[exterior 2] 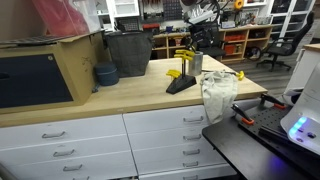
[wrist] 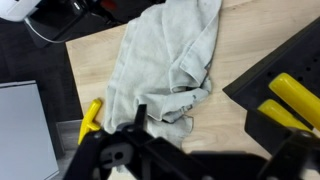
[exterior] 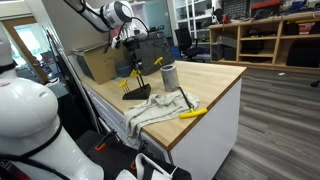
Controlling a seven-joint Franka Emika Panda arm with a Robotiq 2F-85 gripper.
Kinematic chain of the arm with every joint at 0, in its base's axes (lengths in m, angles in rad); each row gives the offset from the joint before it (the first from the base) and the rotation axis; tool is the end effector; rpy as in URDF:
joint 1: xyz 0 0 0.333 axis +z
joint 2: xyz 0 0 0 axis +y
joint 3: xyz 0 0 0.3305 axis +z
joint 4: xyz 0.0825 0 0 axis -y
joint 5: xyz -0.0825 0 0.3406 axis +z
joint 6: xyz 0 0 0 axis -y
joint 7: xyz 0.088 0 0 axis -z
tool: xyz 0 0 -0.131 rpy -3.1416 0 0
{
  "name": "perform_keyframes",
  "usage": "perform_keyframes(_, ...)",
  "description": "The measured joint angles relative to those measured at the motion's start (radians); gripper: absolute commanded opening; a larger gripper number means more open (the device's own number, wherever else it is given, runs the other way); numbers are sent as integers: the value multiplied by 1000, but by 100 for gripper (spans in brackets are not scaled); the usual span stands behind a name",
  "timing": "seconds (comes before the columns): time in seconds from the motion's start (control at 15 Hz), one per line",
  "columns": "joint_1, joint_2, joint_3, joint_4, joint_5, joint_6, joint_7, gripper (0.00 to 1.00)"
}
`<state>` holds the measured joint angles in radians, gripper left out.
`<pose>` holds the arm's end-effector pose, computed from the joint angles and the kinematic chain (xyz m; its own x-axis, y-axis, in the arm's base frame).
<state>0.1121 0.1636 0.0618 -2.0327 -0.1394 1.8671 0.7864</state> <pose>0.4961 0.0724 0.3615 0.8296 -0.5359 -0.1568 -0.4762 -0.8257 0.3025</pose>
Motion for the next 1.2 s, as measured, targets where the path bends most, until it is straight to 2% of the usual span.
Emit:
perform_keyframes(0.2, -7, -4, -19, -33, -19, -39, -34, 100)
perform_keyframes(0.53, -15, -40, -33, -119, -73, -24, -90, 100)
perform_keyframes(0.6, -15, -52, -32, -145, -94, 12, -92, 75)
perform_keyframes(0.73, -14, -76, -30, -205, -139, 130, -82, 66)
perform_keyframes(0.93, -14, -106, -30, -304, -218, 332, 2, 43)
perform_keyframes(1.07, -14, -132, -30, -374, -227, 435, 27, 27)
perform_keyframes(1.13, -14, -150, -30, -409, -220, 471, 26, 70)
perform_keyframes(1.2, -15, -172, -30, -443, -205, 497, 22, 41)
